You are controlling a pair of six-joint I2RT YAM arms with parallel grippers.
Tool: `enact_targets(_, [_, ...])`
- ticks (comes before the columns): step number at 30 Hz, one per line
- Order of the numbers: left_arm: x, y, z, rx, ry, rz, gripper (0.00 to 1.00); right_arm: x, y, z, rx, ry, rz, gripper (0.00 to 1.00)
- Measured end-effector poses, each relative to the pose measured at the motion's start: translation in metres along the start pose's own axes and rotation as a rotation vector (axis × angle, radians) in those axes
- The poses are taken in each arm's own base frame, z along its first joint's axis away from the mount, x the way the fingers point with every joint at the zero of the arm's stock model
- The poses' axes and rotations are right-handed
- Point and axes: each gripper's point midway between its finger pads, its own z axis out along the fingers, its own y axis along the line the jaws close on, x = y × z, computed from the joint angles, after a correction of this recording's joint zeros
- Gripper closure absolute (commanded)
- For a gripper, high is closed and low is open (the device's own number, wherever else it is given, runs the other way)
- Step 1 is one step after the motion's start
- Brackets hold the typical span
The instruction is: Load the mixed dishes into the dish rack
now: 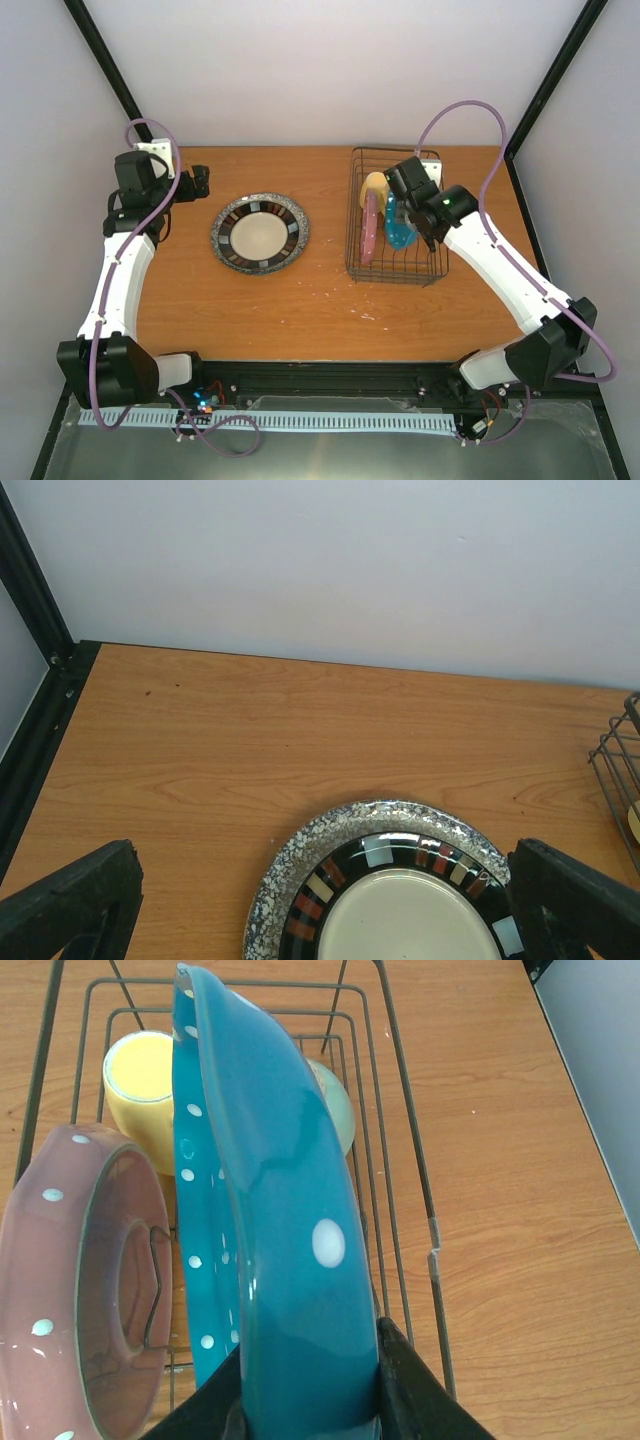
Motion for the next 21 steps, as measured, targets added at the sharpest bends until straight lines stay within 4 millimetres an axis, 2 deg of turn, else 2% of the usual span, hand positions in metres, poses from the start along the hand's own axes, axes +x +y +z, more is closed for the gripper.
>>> enact_targets(15, [0.004,-0.001,0.004,0.01,0.014,-0.002,0.0,0.026,0.013,0.021,0.05,0.075,-0.079,0.97])
enact_targets(21, [0.007,-0.001,0.004,0.013,0.019,-0.004,0.0,0.028,0.019,0.019,0.075,0.056,-0.113,0.97])
